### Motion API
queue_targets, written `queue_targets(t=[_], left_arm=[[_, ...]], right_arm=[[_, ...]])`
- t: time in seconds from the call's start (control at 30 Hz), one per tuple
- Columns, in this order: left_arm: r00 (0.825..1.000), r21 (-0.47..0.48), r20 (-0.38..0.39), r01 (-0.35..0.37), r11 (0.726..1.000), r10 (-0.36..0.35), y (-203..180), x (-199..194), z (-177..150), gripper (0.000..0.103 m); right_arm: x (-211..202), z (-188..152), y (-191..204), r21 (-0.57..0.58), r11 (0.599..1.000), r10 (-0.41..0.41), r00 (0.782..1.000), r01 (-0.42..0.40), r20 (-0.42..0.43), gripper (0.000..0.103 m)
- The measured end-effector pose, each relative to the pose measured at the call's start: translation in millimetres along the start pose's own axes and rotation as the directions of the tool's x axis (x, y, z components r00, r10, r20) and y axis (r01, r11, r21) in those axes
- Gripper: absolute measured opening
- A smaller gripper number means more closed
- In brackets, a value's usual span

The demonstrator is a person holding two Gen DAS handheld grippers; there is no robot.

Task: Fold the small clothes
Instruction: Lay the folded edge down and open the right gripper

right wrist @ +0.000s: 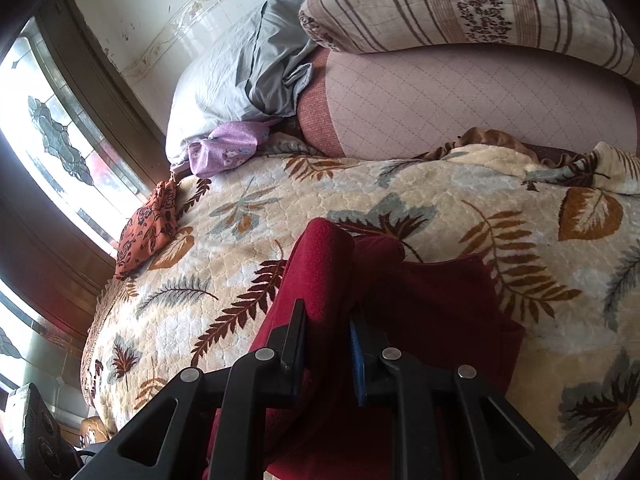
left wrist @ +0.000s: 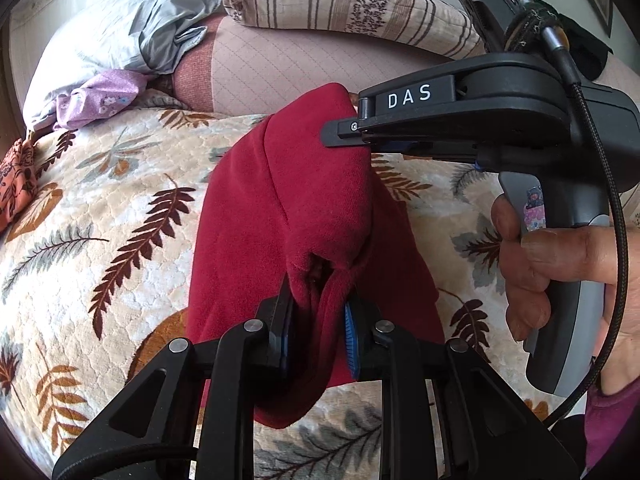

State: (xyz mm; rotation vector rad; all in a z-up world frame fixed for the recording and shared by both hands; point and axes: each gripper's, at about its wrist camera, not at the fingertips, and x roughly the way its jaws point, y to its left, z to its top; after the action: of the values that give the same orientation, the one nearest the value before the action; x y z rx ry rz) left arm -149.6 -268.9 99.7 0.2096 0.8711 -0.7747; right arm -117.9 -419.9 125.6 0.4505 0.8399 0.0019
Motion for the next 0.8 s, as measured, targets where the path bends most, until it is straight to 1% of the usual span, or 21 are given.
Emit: queue_targets(t=[0.2, 0.23, 0.27, 0.33, 0.4, 0.43, 0.47, 0.53, 0.6, 0.63, 0.67, 0.7, 0.73, 0.8], left_arm=[[1.0, 0.035, -0.023, 0.017, 0.999, -0.016, -33.1, 15.6, 2.6, 0.019], [0.999, 0.034, -0.03, 0.02, 0.999, -0.019, -36.8, 20.3, 2.6, 0.019], [0.999, 0.03, -0.036, 0.023, 0.999, -0.021, -40.1, 25.4, 1.9, 0.019], [0.998, 0.02, -0.057, 0.028, 0.999, -0.027, -44.1, 36.5, 0.3, 0.019], [0.996, 0.015, -0.08, 0.042, 0.999, -0.04, -47.3, 46.5, -2.3, 0.019], [0.995, 0.015, -0.089, 0.049, 0.999, -0.048, -50.1, 49.9, -3.9, 0.017], [0.994, 0.016, -0.102, 0.051, 0.999, -0.049, -51.7, 53.9, -5.9, 0.012], [0.993, 0.016, -0.109, 0.054, 0.998, -0.052, -52.7, 58.1, -9.5, 0.012], [0.993, 0.018, -0.107, 0.053, 0.998, -0.051, -51.8, 58.7, -11.9, 0.012], [0.992, 0.01, -0.109, 0.06, 0.998, -0.058, -49.5, 58.5, -12.0, 0.012], [0.992, 0.002, -0.111, 0.066, 0.998, -0.066, -48.6, 58.7, -12.6, 0.012], [0.991, -0.001, -0.109, 0.071, 0.997, -0.071, -46.5, 57.0, -12.7, 0.012], [0.992, 0.001, -0.105, 0.073, 0.997, -0.073, -44.9, 54.7, -13.0, 0.012], [0.991, 0.007, -0.102, 0.085, 0.996, -0.084, -41.8, 49.5, -14.5, 0.012]], right_arm=[[-17.3, -5.4, -36.4, 0.044, 0.998, -0.035, 0.999, 0.034, 0.022, 0.017], [-20.2, -6.1, -42.8, 0.052, 0.998, -0.043, 0.999, 0.042, 0.028, 0.012], [-22.4, -6.5, -49.8, 0.063, 0.997, -0.047, 0.998, 0.045, 0.032, 0.009], [-23.0, -7.3, -63.5, 0.086, 0.995, -0.052, 0.998, 0.05, 0.025, 0.009], [-18.2, -10.7, -76.6, 0.113, 0.992, -0.062, 0.998, 0.062, -0.002, 0.009], [-17.9, -13.8, -82.9, 0.134, 0.99, -0.054, 0.999, 0.054, -0.003, 0.009], [-17.8, -16.7, -88.2, 0.15, 0.988, -0.036, 0.999, 0.037, -0.006, 0.009], [-17.3, -23.4, -95.4, 0.173, 0.985, -0.007, 1.0, 0.01, -0.016, 0.01], [-14.0, -31.1, -100.2, 0.204, 0.979, 0.019, 0.999, -0.009, -0.046, 0.016], [-11.3, -36.0, -102.7, 0.226, 0.974, 0.038, 0.997, -0.022, -0.065, 0.028], [-9.1, -40.9, -104.0, 0.244, 0.969, 0.057, 0.996, -0.037, -0.075, 0.044], [-7.0, -45.1, -103.3, 0.252, 0.966, 0.075, 0.994, -0.054, -0.077, 0.05], [-5.6, -49.1, -102.4, 0.252, 0.965, 0.089, 0.994, -0.069, -0.071, 0.052], [-1.4, -53.5, -99.4, 0.248, 0.965, 0.106, 0.992, -0.086, -0.066, 0.052]])
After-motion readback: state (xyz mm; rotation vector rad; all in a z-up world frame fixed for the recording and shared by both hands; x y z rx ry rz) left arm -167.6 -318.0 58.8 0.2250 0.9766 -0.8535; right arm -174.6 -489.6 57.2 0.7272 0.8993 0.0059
